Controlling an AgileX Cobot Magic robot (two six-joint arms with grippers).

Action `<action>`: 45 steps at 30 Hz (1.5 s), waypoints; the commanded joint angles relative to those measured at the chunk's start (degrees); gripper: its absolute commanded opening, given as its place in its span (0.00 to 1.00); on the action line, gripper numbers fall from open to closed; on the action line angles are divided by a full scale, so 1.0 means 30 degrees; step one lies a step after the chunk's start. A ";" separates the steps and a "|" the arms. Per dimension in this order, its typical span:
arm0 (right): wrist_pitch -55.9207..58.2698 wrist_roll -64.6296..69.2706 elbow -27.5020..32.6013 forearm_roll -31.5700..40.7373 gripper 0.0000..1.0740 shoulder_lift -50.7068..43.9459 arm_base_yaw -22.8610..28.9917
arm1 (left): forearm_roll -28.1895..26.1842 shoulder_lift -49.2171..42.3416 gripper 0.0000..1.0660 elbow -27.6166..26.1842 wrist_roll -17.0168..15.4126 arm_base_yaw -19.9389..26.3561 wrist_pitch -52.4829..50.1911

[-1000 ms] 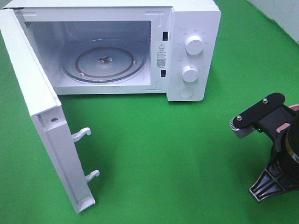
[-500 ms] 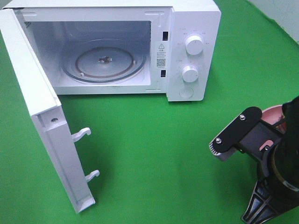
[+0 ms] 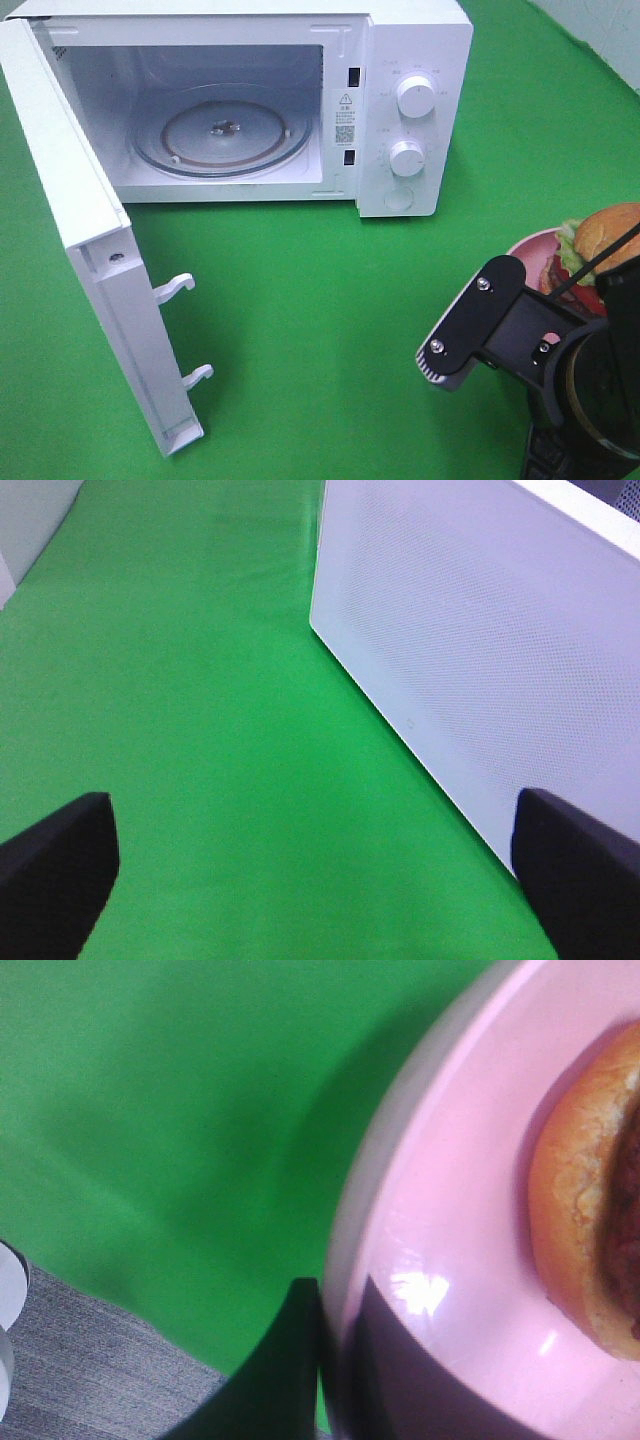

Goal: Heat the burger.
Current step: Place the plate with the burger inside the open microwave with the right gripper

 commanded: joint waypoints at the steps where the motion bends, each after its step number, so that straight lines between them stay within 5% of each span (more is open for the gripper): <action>1: 0.0745 -0.0516 0.0019 -0.0840 0.00 -0.0191 0.0420 | -0.0019 -0.0306 0.94 -0.0019 0.0019 0.0038 -0.0134; 7: 0.0630 -0.1413 0.0019 -0.1127 0.00 -0.0191 0.1490 | -0.0019 -0.0306 0.94 -0.0019 0.0019 0.0038 -0.0134; 45: -0.3113 -1.0371 0.0000 -0.3552 0.00 -0.0191 0.1490 | -0.0019 -0.0306 0.94 -0.0019 0.0019 0.0038 -0.0134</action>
